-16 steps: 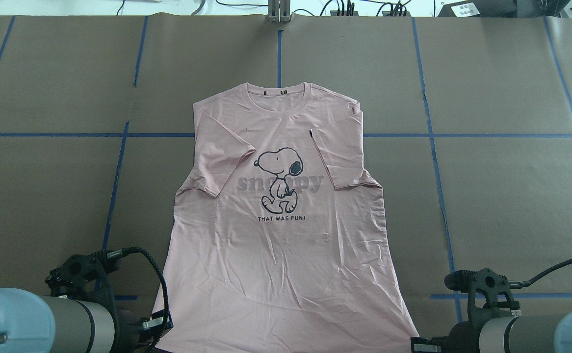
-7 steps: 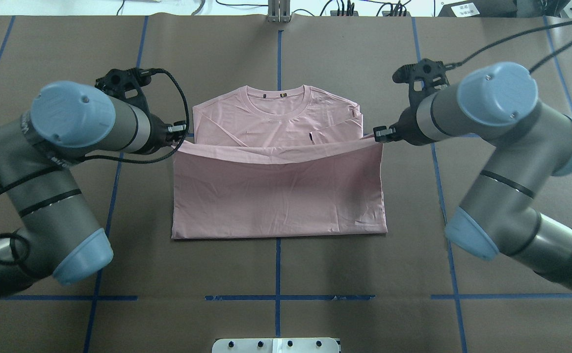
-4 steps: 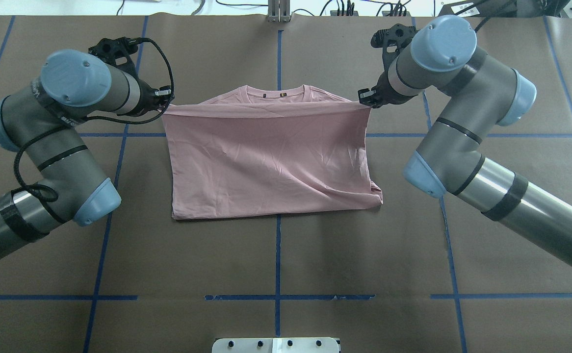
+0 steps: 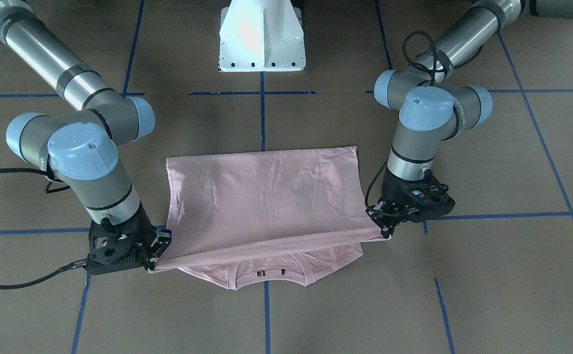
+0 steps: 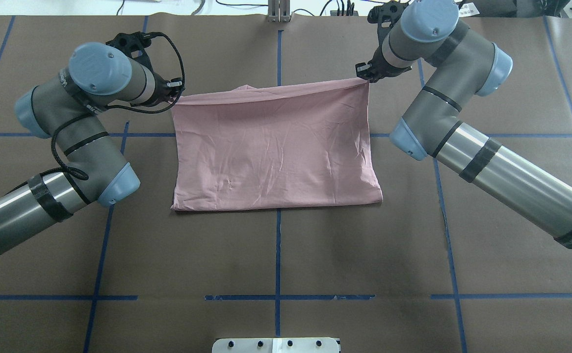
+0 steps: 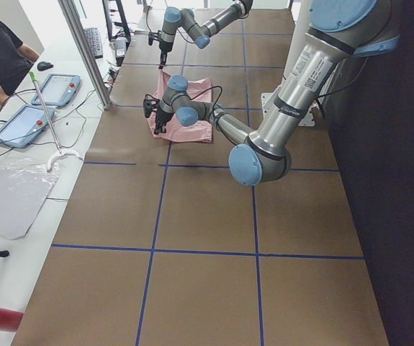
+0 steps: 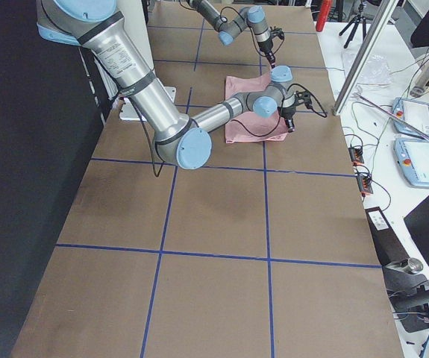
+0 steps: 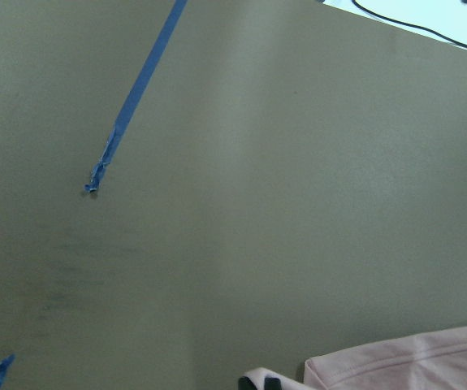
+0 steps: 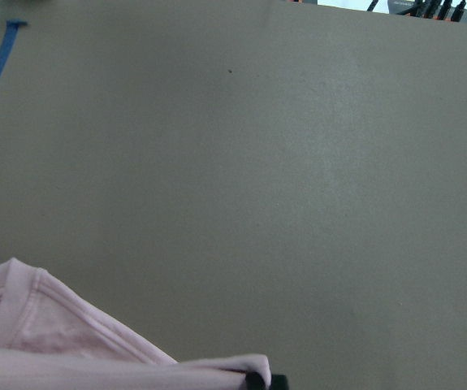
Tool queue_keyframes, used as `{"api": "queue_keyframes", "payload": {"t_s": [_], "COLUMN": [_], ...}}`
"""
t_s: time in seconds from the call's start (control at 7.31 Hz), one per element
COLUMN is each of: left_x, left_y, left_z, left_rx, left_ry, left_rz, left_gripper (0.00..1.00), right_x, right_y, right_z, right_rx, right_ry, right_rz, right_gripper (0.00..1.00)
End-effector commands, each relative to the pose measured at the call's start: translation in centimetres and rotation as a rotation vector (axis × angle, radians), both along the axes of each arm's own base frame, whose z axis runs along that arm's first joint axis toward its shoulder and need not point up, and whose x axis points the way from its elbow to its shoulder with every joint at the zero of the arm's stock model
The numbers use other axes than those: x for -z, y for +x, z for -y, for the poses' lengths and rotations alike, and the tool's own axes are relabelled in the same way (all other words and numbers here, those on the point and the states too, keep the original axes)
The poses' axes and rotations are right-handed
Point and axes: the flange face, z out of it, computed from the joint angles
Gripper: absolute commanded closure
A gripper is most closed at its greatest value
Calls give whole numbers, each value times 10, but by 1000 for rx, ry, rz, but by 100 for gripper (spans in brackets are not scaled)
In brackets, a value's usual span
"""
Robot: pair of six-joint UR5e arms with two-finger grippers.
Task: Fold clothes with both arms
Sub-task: 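Lay the hem down near the collar and open both grippers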
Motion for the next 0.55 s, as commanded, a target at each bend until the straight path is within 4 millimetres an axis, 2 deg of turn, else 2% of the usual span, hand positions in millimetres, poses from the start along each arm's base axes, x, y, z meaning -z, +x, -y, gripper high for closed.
{"api": "queue_keyframes", "payload": {"t_s": [0.0, 0.41], "left_x": [10, 19], "left_y": [5, 12], "left_z": [3, 0], "left_rx": [10, 10], "left_ry": [-3, -4], "left_rz": [-18, -35], "left_gripper": [100, 100], "right_x": [9, 18], "right_y": [-10, -12], "right_z": [2, -14], "right_rx": [-6, 22], "right_ry": [0, 16], "right_rz": [19, 50], "right_gripper": [100, 100]}}
